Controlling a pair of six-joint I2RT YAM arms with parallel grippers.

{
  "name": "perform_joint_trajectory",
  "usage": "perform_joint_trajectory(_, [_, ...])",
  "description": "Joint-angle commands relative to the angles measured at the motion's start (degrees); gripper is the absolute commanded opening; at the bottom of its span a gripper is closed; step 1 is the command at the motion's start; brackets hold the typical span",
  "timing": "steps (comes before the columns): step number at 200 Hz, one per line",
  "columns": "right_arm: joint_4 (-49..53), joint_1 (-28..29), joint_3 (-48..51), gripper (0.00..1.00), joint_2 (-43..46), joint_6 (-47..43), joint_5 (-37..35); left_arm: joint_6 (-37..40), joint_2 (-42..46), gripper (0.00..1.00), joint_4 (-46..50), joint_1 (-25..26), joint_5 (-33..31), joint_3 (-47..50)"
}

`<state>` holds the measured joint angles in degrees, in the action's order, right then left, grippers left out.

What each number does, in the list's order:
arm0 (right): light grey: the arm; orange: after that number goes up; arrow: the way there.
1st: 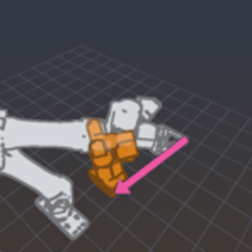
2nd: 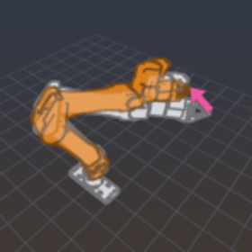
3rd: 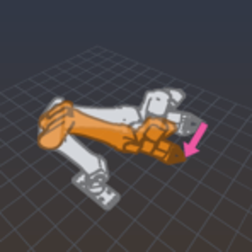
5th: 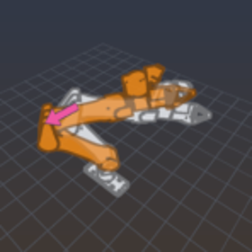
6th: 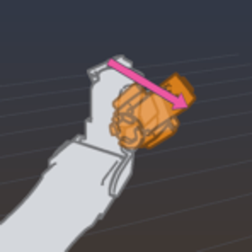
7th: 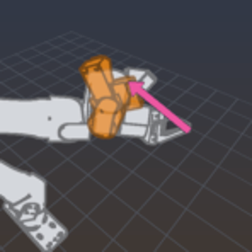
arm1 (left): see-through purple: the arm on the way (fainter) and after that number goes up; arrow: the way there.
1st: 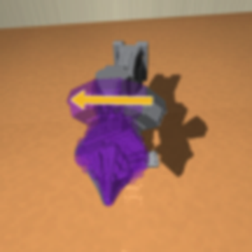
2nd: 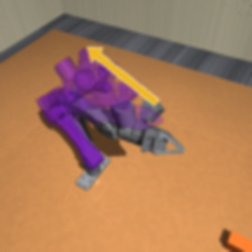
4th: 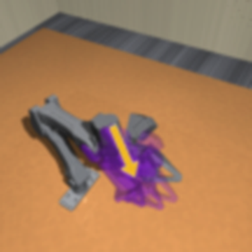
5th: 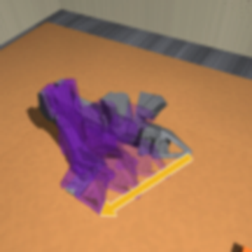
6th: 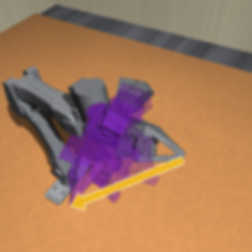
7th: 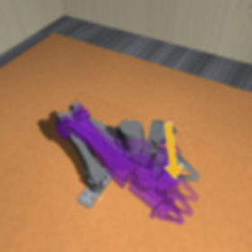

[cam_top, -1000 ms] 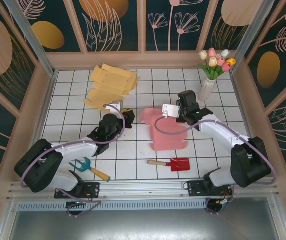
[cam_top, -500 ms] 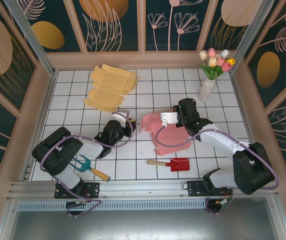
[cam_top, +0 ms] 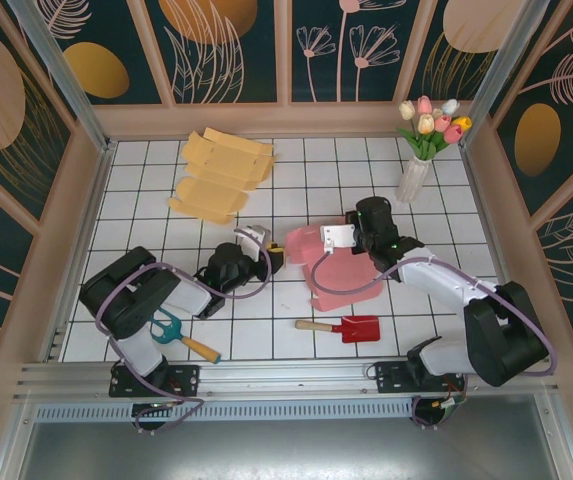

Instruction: Fold the paper box

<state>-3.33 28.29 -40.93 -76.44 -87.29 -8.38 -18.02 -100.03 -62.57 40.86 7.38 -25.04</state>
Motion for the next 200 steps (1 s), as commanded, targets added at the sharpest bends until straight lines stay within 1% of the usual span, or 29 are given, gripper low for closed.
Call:
perform_joint_trajectory(1, [-1.2, 0.6, 1.4, 0.00, -1.1, -1.4, -1.1, 0.2, -2.4, 0.32, -3.0, 0.6, 3.2, -1.7])
perform_joint_trajectory(45, [-0.7, 0.7, 1.8, 0.00, -2.0, -2.5, -2.3, -2.0, -4.0, 0.32, -7.5, 1.7, 5.9, -2.4])
perform_joint_trajectory(91, [-0.2, 0.7, 1.5, 0.00, -1.9, -2.1, -2.1, -3.5, -5.4, 0.32, -8.1, 2.2, 7.2, -4.6])
perform_joint_trajectory(125, [0.1, 0.7, 1.4, 0.00, -2.0, -1.7, -2.2, -6.2, -6.2, 0.32, -11.5, 2.3, 9.4, -5.0])
perform_joint_trajectory(157, [0.1, 0.8, 1.4, 0.00, -2.0, -1.6, -2.3, -8.0, -7.7, 0.31, -13.1, 2.8, 9.1, -5.8])
perform_joint_trajectory(200, [-0.3, 1.1, 1.7, 0.00, -2.2, -1.6, -2.9, -10.3, -9.6, 0.30, -18.1, 4.2, 9.7, -5.6])
